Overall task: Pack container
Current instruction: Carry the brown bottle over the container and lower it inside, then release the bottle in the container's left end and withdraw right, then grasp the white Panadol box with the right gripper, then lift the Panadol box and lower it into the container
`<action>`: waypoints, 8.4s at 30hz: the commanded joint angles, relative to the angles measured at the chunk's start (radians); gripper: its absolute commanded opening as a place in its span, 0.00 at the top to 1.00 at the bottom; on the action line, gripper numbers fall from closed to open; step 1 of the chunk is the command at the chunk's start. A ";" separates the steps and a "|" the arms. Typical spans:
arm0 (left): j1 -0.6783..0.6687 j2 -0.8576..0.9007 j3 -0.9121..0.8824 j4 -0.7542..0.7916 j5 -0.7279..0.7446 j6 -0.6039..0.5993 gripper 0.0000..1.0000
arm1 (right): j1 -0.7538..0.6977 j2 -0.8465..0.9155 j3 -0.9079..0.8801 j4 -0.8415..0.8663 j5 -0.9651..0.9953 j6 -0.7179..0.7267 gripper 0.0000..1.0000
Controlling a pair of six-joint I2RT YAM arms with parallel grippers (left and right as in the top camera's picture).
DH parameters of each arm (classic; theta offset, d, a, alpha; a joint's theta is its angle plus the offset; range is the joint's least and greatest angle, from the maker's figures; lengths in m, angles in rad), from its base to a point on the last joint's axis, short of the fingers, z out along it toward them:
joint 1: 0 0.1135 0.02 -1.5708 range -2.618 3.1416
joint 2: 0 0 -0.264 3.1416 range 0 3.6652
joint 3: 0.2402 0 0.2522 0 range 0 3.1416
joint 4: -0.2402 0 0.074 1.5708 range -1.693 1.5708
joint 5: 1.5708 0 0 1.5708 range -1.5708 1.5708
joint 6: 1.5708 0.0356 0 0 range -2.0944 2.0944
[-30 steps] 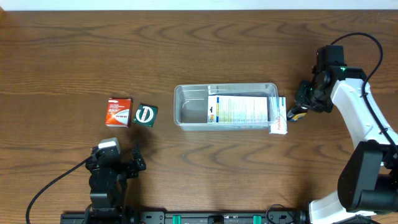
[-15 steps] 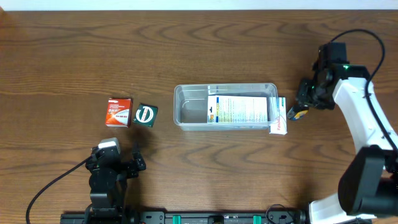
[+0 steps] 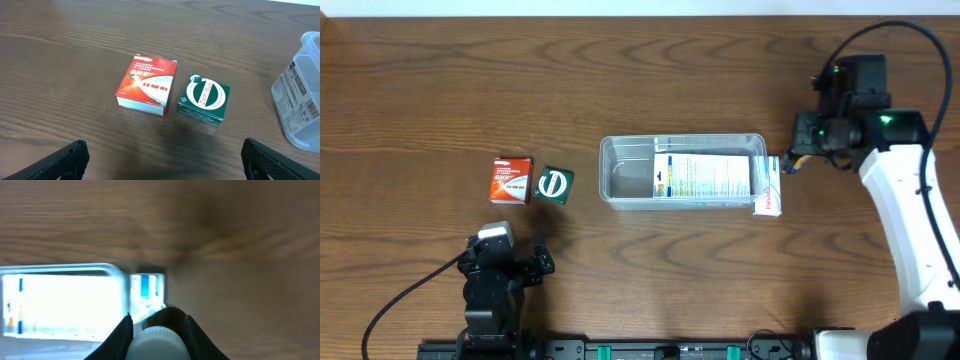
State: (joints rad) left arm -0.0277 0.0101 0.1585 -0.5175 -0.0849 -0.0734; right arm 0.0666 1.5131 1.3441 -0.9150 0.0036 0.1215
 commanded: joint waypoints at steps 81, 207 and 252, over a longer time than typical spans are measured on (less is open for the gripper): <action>0.005 -0.006 -0.007 -0.001 -0.002 0.009 0.02 | 0.639 0.176 0.034 0.363 0.060 -0.077 0.78; 0.005 -0.006 -0.007 -0.001 -0.002 0.009 0.02 | -0.036 0.456 -0.098 0.019 -0.001 0.162 0.48; 0.005 -0.006 -0.007 -0.001 -0.002 0.009 0.02 | 0.505 -0.009 -0.093 0.153 -0.008 -1.014 0.46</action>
State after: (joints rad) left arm -0.0277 0.0101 0.1585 -0.5171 -0.0849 -0.0738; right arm 0.5774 1.4754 1.2480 -0.7647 -0.0040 -0.7269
